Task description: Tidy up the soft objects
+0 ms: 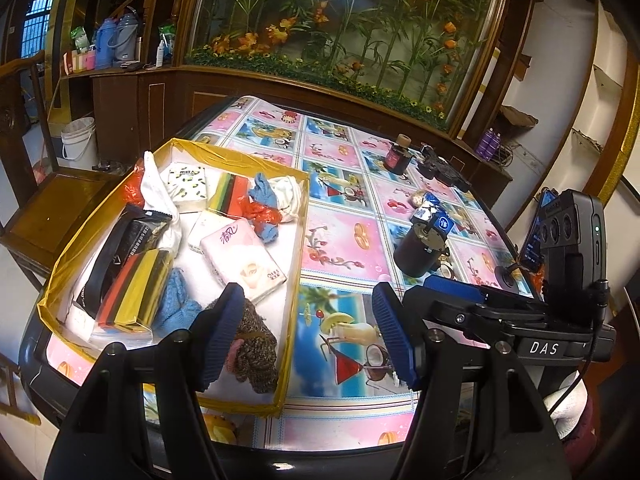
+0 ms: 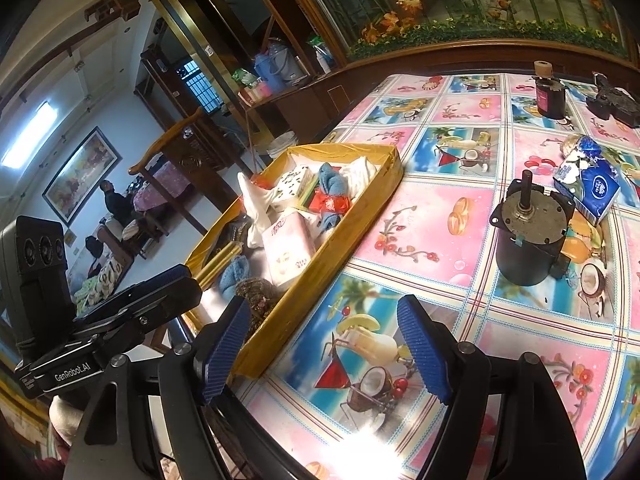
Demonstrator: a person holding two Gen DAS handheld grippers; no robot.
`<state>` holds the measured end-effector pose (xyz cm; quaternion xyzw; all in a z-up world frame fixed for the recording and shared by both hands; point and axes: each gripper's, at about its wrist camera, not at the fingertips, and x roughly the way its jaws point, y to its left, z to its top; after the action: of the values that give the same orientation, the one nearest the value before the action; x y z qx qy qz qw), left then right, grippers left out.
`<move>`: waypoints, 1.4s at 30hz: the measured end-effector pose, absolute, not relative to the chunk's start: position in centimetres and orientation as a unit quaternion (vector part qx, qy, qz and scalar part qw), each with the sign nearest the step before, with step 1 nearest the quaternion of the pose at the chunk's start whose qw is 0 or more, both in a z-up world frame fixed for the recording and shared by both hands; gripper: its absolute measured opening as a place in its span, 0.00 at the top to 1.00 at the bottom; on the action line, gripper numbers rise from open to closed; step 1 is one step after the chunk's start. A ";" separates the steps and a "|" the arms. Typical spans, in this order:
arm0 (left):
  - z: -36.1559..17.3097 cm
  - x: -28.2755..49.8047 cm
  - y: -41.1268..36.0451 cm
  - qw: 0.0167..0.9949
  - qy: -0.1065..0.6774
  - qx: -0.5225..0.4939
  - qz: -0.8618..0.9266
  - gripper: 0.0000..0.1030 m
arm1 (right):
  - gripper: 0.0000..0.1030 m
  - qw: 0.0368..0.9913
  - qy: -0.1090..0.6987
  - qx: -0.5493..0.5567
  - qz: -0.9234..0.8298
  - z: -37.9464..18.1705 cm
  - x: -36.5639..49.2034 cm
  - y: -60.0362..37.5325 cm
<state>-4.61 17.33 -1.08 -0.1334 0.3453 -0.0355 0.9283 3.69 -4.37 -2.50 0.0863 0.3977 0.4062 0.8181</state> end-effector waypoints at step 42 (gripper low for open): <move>-1.4 -4.1 17.4 0.924 0.345 -0.156 -0.047 0.36 | 0.25 0.820 0.413 0.089 0.386 -3.1 5.0 -5.0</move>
<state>-4.08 17.37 -1.38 -0.1561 0.3447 -0.0474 0.9244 4.96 -5.04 -3.08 0.0889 0.4128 0.3857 0.8203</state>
